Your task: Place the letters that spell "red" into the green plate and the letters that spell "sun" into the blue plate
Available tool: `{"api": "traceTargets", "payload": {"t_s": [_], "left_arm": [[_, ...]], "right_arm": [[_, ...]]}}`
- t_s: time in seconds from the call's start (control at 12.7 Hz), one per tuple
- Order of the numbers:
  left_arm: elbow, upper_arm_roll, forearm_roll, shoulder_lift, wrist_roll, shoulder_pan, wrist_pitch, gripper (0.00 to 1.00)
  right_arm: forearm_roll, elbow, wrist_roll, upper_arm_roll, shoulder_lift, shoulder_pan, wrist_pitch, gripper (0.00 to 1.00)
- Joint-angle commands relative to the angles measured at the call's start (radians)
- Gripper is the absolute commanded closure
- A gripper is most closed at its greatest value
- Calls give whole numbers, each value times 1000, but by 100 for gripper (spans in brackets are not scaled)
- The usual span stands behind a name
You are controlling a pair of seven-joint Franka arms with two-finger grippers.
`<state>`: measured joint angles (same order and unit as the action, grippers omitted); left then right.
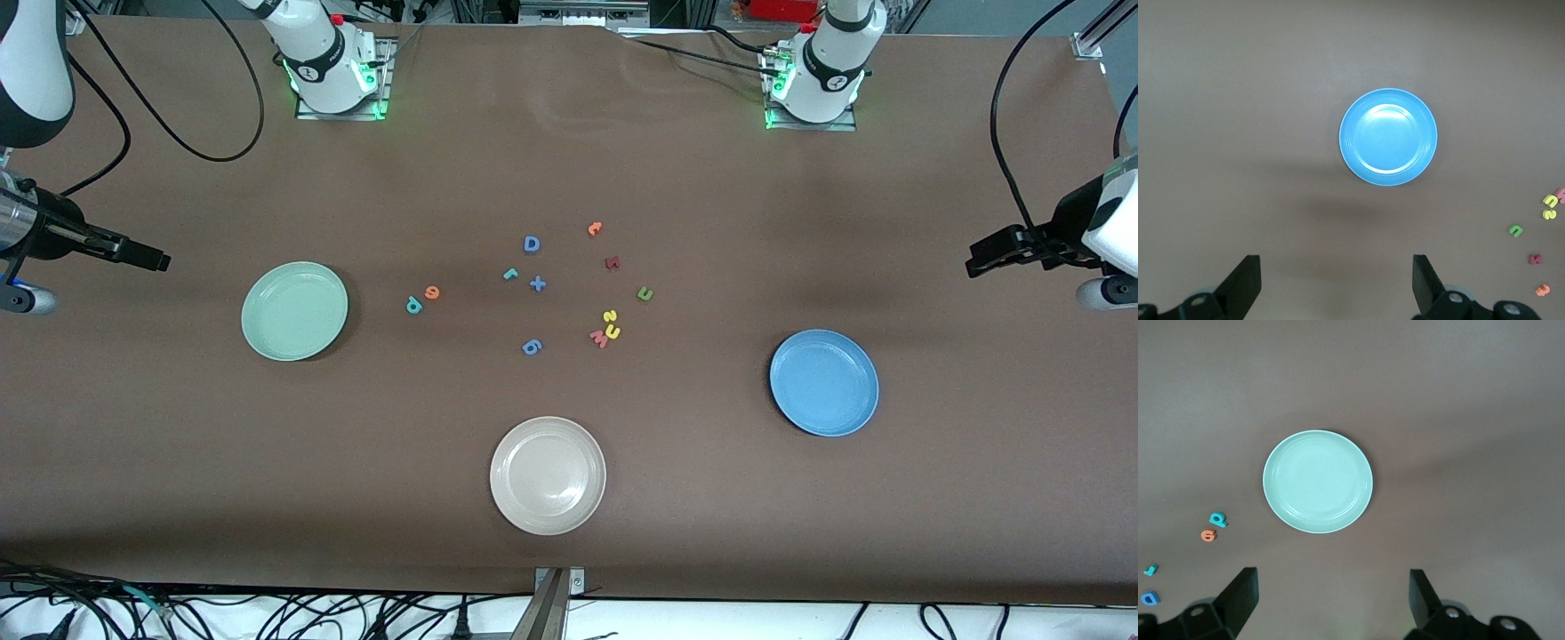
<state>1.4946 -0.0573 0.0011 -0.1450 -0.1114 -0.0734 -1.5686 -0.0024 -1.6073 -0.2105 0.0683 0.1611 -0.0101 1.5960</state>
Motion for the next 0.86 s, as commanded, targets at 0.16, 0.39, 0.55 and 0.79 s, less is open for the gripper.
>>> {"api": "traceTargets", "payload": {"t_s": [0.16, 0.39, 0.55, 0.79], "left_arm": [[-4, -9, 22, 7, 12, 0, 16, 0], [-2, -7, 22, 5, 22, 0, 15, 0], [-2, -7, 22, 4, 19, 1, 15, 0], [-1, -9, 22, 4, 27, 0, 15, 0]], "right_arm": [[12, 3, -35, 4, -6, 9, -13, 0], [18, 3, -139, -28, 23, 24, 2, 0], [18, 1, -153, -42, 38, 39, 19, 0], [19, 1, -255, -42, 49, 84, 35, 1]]}}
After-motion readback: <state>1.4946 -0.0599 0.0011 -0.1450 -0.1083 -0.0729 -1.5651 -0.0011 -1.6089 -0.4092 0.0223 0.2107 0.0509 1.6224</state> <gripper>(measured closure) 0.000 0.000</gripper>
